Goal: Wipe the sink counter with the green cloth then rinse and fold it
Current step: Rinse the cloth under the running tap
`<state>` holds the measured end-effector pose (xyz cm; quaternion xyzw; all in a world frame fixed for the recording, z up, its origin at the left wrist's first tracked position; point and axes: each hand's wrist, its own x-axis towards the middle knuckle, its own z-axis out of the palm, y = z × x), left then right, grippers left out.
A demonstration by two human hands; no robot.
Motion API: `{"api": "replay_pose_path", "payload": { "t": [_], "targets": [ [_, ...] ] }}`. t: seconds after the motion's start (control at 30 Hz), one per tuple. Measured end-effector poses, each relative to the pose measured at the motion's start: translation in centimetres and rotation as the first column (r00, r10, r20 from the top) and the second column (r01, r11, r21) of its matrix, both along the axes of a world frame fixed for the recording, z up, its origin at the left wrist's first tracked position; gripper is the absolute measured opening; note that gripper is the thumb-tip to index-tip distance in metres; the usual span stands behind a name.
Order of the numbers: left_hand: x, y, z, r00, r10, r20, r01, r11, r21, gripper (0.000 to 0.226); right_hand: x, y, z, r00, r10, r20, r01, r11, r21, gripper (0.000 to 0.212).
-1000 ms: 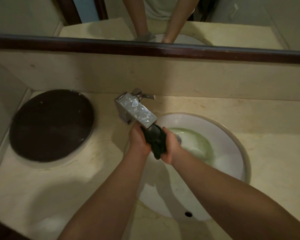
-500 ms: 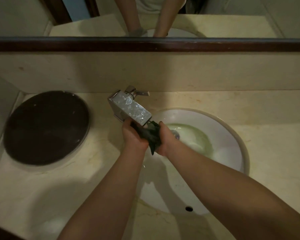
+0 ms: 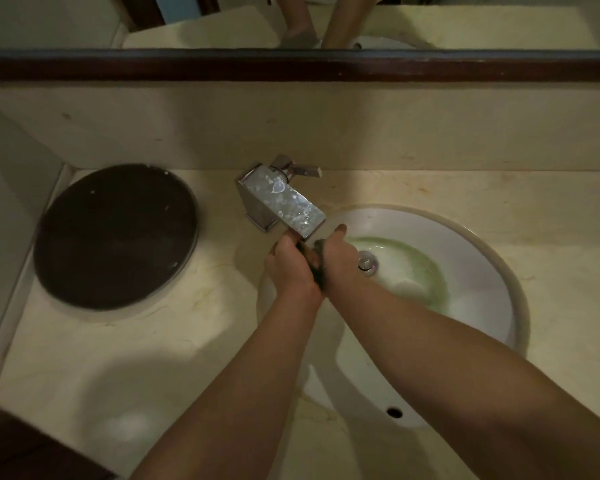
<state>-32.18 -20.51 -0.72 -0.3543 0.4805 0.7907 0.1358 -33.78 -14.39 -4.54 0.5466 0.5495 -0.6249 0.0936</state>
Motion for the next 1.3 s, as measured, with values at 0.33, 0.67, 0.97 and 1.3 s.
{"api": "replay_pose_path", "payload": {
  "t": [0.33, 0.67, 0.97, 1.3],
  "targets": [
    [-0.4, 0.8, -0.9, 0.994, 0.062, 0.094, -0.051, 0.992, -0.111, 0.032, 2.7, -0.7, -0.4, 0.912, 0.363, -0.192, -0.167, 0.755, 0.634, 0.058],
    [1.1, 0.9, 0.5, 0.991, 0.112, 0.074, -0.127, 0.958, 0.258, 0.032, 1.4, 4.0, 0.1, 0.985, -0.148, -0.092, 0.133, 0.979, -0.157, 0.072],
    [-0.5, -0.3, 0.5, 0.996, 0.050, 0.069, -0.073, 0.919, 0.387, 0.028, 3.9, 2.9, 0.8, 0.980, -0.185, -0.079, 0.088, 0.749, -0.657, 0.060],
    [-1.3, -0.2, 0.4, 1.000, 0.006, -0.023, 0.000, 0.964, 0.264, 0.032, 3.5, 0.9, -0.2, 0.984, -0.138, -0.116, 0.056, 0.843, -0.534, 0.054]
  ]
}}
